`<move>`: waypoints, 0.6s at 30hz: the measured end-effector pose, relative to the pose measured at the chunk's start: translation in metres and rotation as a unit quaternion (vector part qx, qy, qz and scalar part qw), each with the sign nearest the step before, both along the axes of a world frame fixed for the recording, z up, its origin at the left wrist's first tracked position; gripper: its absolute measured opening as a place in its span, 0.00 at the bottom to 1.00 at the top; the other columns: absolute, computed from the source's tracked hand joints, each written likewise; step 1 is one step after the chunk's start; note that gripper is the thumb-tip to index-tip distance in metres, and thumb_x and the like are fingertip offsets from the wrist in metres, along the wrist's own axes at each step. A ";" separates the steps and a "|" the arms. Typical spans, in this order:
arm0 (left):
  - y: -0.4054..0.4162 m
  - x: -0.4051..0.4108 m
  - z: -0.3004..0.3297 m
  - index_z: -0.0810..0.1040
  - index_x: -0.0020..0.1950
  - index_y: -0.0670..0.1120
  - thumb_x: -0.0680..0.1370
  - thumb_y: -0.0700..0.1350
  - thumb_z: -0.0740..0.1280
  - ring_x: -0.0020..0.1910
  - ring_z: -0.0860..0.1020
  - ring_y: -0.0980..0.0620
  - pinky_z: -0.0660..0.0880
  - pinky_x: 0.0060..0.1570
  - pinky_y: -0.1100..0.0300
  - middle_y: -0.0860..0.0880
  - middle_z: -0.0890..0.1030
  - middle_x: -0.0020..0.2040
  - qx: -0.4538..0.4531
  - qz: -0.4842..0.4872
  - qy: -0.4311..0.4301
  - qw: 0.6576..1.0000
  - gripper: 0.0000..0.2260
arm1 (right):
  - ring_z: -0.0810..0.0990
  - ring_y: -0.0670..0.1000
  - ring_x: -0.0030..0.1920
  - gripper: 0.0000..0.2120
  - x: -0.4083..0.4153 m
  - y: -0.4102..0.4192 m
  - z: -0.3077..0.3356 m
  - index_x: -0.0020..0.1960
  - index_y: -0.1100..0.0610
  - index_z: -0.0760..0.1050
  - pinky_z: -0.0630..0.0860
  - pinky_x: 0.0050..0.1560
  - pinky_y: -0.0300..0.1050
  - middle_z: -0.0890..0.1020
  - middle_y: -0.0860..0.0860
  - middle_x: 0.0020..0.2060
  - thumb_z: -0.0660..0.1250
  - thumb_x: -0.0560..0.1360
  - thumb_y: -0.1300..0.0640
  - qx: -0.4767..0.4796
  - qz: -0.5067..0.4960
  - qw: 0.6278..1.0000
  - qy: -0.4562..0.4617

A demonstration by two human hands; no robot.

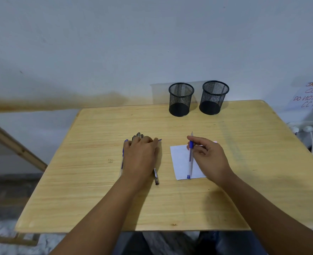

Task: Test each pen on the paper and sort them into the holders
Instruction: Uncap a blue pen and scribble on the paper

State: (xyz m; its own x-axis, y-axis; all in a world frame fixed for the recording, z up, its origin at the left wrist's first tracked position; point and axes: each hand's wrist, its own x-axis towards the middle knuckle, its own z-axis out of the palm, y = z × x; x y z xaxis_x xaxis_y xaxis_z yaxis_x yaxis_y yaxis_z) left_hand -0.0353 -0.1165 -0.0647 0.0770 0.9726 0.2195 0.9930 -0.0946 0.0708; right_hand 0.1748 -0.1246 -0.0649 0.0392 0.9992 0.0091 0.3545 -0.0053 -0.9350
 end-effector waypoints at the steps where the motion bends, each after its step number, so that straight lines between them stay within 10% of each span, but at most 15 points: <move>1: -0.001 -0.001 0.000 0.76 0.62 0.56 0.81 0.48 0.58 0.55 0.73 0.48 0.63 0.59 0.48 0.55 0.79 0.55 0.002 -0.002 -0.003 1.000 0.12 | 0.80 0.43 0.56 0.22 0.001 -0.001 -0.001 0.58 0.45 0.79 0.72 0.53 0.30 0.84 0.45 0.53 0.58 0.77 0.68 0.008 0.001 1.000 -0.008; 18: -0.065 0.038 -0.013 0.73 0.67 0.48 0.77 0.57 0.60 0.63 0.73 0.49 0.72 0.60 0.52 0.51 0.77 0.65 -0.030 -0.159 -0.082 0.983 0.21 | 0.84 0.45 0.44 0.08 0.004 0.003 0.021 0.55 0.53 0.77 0.80 0.47 0.36 0.83 0.52 0.43 0.61 0.81 0.61 0.084 -0.027 0.988 0.124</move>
